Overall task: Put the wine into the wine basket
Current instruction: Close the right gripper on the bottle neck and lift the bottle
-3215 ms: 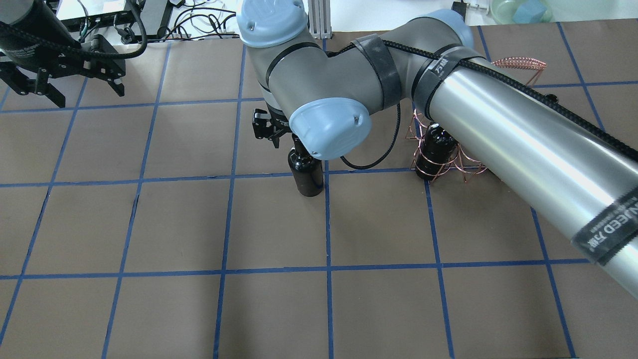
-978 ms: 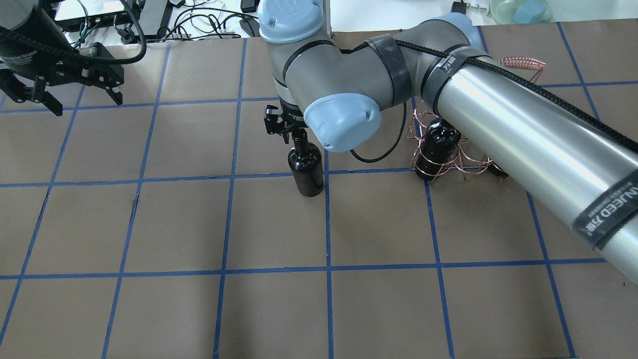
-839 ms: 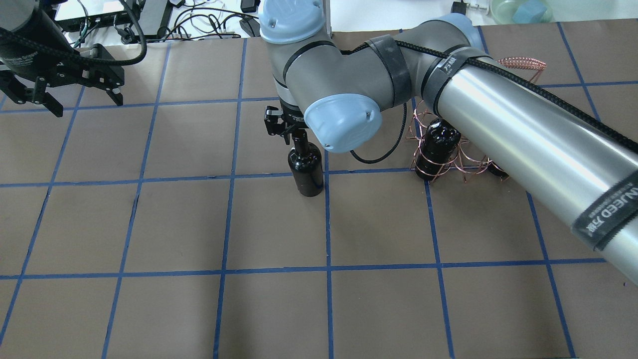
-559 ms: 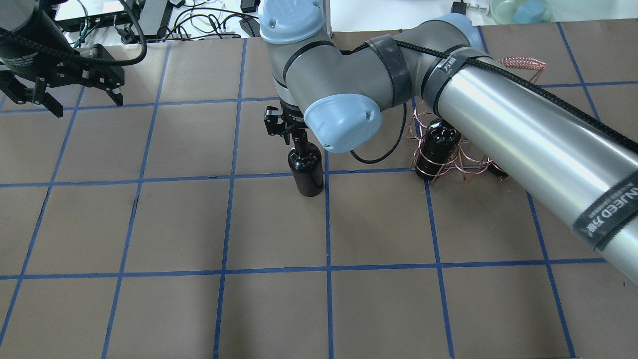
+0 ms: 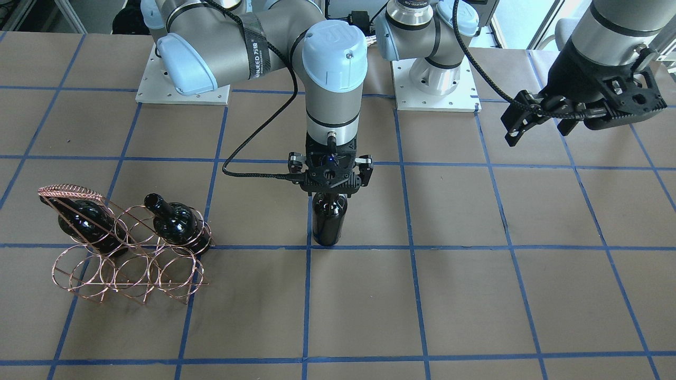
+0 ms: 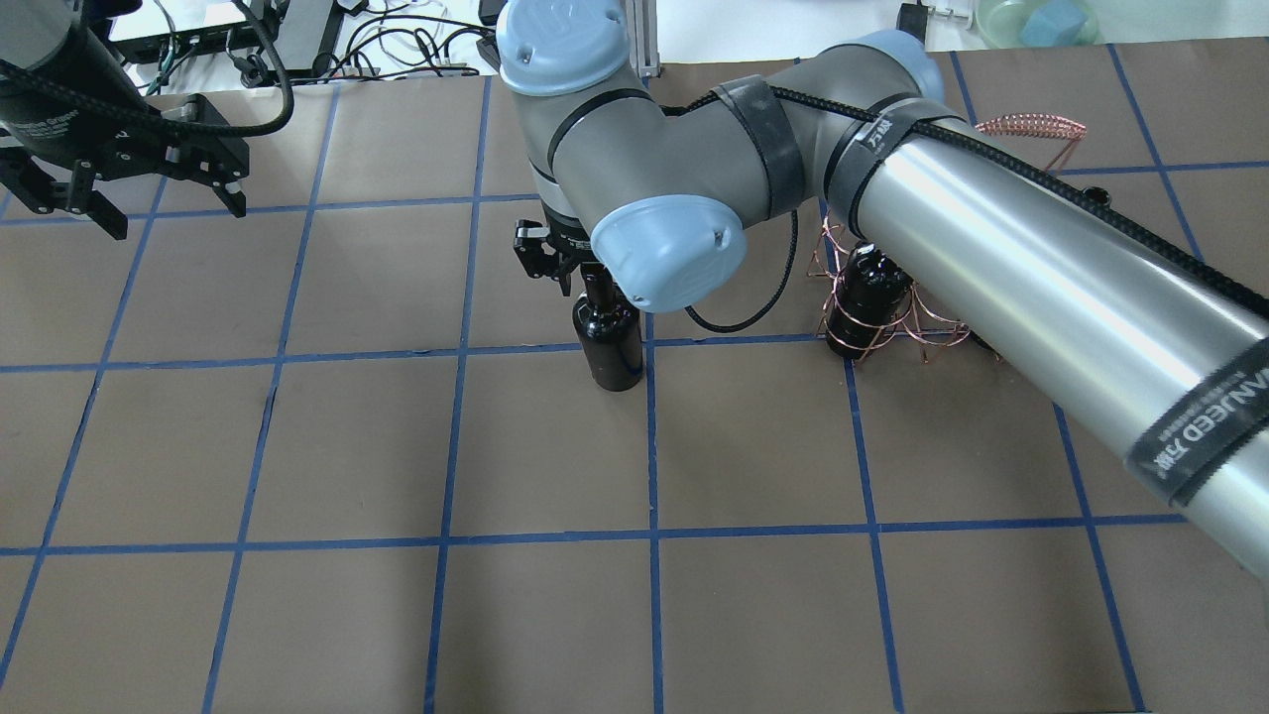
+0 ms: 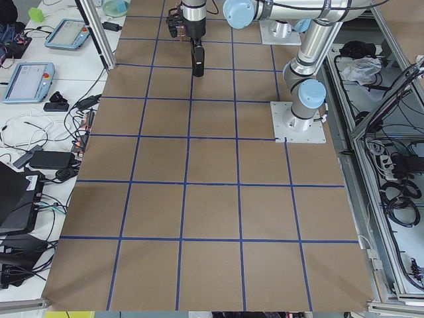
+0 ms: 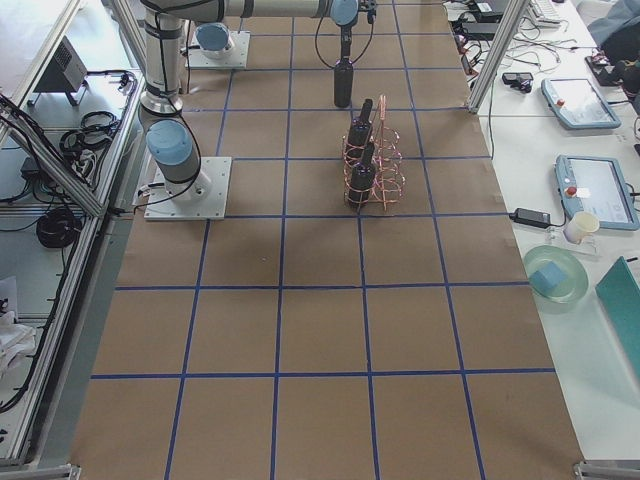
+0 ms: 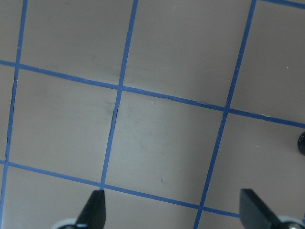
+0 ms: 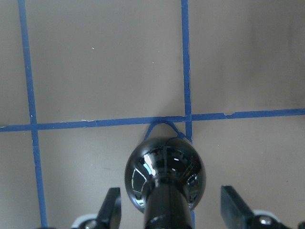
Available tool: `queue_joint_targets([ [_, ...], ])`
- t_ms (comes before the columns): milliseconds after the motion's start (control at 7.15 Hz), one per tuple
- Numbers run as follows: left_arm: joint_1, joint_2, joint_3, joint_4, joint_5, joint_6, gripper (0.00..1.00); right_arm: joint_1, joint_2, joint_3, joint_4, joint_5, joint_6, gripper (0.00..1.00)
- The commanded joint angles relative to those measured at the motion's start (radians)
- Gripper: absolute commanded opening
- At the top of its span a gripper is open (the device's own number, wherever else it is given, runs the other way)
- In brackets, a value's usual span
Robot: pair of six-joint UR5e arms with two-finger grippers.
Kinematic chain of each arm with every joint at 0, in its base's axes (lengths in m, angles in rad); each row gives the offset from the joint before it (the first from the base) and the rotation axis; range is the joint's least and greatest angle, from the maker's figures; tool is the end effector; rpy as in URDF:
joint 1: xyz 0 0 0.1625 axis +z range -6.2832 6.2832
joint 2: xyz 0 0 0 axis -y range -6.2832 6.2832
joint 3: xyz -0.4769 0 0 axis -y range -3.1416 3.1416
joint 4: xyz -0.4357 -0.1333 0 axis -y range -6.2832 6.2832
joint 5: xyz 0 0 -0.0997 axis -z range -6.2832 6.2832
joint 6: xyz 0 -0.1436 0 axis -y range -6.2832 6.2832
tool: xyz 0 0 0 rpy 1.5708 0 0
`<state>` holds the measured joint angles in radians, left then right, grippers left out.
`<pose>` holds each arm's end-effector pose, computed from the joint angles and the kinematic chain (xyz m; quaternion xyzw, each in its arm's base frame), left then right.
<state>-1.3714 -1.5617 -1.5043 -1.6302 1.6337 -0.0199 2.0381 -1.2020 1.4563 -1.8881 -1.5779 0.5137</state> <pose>-0.0164 -0.5462 0.5306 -0.1096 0.9934 -0.0052 0.0320 0.4344 -0.5673 0.3607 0.0233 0.9992 -0.0295 0.0117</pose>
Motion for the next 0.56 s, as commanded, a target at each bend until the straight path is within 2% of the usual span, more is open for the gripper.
queue_joint_targets([
  [0,0.0,0.0,0.001,0.001,0.0,0.0,1.0,0.001,0.001,-0.002,0.001,0.012,0.0,0.56],
  [280,0.002,0.0,-0.001,0.001,0.0,0.0,1.0,0.001,0.002,-0.002,0.007,0.012,-0.001,0.44],
  [419,0.002,0.0,0.001,0.0,0.0,0.0,1.0,0.001,0.001,-0.002,0.013,0.013,-0.001,0.25],
])
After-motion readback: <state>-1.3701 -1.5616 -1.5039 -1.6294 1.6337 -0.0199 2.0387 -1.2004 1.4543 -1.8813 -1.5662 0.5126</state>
